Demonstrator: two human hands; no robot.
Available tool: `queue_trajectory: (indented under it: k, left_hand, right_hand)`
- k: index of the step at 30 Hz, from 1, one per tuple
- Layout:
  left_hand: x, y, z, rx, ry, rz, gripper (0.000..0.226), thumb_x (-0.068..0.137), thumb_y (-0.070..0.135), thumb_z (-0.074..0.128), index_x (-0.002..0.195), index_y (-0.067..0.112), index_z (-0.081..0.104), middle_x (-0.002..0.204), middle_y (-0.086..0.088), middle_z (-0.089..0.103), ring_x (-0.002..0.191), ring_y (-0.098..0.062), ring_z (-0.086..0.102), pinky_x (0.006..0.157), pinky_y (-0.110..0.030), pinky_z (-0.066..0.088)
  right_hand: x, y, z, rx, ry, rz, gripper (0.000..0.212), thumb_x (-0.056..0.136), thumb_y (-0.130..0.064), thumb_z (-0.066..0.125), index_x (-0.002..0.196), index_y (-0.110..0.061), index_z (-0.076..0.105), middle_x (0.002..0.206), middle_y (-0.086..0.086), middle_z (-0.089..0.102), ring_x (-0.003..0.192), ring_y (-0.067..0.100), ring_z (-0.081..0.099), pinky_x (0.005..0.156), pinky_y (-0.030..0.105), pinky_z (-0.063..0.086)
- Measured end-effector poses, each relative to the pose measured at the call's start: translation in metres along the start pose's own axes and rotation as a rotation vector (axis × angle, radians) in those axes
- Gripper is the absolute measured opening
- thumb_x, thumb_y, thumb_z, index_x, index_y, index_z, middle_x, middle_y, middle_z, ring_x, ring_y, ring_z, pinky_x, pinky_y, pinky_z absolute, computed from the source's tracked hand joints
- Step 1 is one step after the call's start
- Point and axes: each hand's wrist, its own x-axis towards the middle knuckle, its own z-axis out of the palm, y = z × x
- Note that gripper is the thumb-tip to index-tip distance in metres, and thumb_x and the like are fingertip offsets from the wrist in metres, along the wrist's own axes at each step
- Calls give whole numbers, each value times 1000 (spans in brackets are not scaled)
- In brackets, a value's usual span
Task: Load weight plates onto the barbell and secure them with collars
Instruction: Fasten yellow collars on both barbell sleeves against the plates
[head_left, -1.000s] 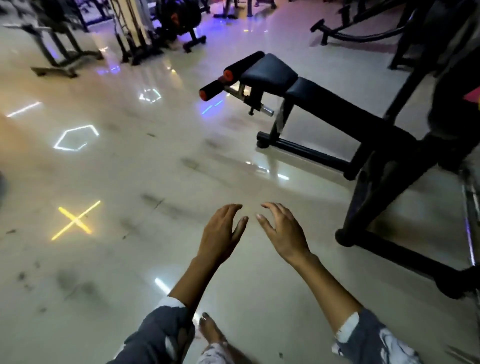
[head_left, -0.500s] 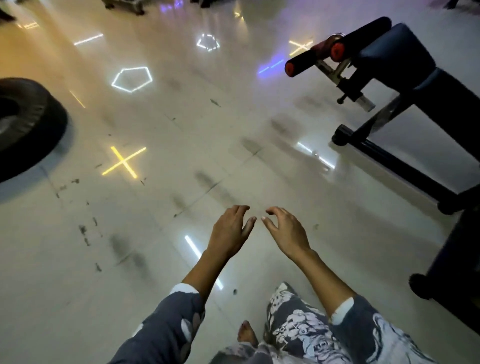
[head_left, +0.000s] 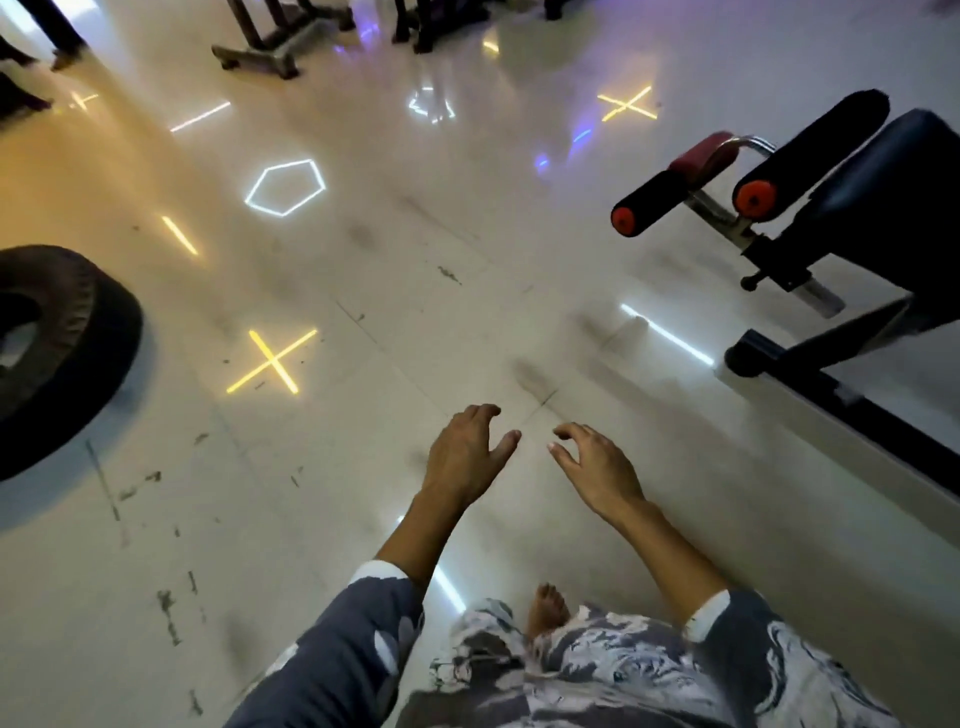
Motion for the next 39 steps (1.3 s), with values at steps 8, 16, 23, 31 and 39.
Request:
queue_trajectory:
  k: [8, 16, 23, 31, 39]
  left_hand:
    - [230, -36, -43, 19, 5, 24, 47, 94, 42, 47, 132, 15, 44, 134, -6, 51, 121, -22, 46, 92, -33, 40]
    - [487, -43, -98, -22, -30, 150, 50, 92, 43, 48, 134, 16, 42, 137, -4, 49, 126, -20, 43, 98, -33, 38]
    - [711, -6, -106, -3, -152, 311, 49, 90, 40, 54, 131, 14, 46, 134, -4, 52, 125, -19, 44, 99, -31, 37]
    - [962, 82, -89, 110, -211, 417, 53, 88, 43, 56, 131, 14, 47, 133, -5, 54, 123, -21, 47, 98, -32, 38]
    - [1171, 171, -78, 110, -270, 520, 52, 90, 43, 53, 132, 15, 45, 135, -6, 52, 121, -21, 49, 97, -32, 40]
  right_hand:
    - [235, -46, -54, -21, 0, -81, 33, 95, -29, 47, 123, -12, 52, 128, 7, 58, 114, 25, 55, 93, 35, 46]
    - [462, -96, -120, 0, 80, 45, 37, 95, -33, 45, 128, -16, 48, 135, 5, 53, 120, 22, 51, 95, 31, 43]
    - [632, -71, -193, 135, 259, 228, 36, 94, -32, 47, 127, -17, 49, 137, 4, 50, 123, 24, 49, 96, 32, 43]
    - [836, -5, -299, 197, 306, 334, 38, 94, -34, 46, 127, -16, 49, 135, 6, 53, 122, 24, 50, 100, 37, 44]
    - [1010, 37, -421, 150, 331, 390, 40, 94, -34, 46, 129, -15, 47, 135, 6, 52, 122, 23, 50, 101, 34, 42]
